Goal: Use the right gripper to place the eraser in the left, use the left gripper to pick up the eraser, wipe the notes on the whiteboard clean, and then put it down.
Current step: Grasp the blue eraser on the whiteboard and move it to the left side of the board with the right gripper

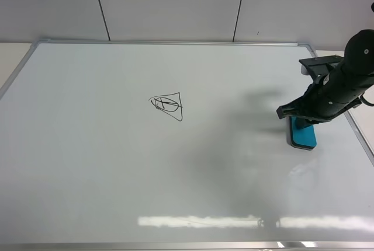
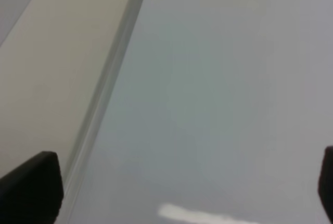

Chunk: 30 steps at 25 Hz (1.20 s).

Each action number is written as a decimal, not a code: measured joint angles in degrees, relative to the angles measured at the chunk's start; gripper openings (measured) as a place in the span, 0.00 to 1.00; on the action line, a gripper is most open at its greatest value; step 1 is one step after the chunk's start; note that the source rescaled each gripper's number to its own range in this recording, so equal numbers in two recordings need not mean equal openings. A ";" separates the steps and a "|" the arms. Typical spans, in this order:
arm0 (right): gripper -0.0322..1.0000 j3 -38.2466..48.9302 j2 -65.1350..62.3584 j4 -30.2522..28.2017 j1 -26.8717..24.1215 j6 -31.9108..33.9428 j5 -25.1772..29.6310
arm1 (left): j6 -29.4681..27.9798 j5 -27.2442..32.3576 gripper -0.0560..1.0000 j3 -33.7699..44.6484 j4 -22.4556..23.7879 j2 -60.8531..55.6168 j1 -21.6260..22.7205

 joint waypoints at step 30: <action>0.03 1.15 3.41 4.76 19.55 -1.89 -8.75 | -0.05 0.00 1.00 0.00 0.00 0.00 0.00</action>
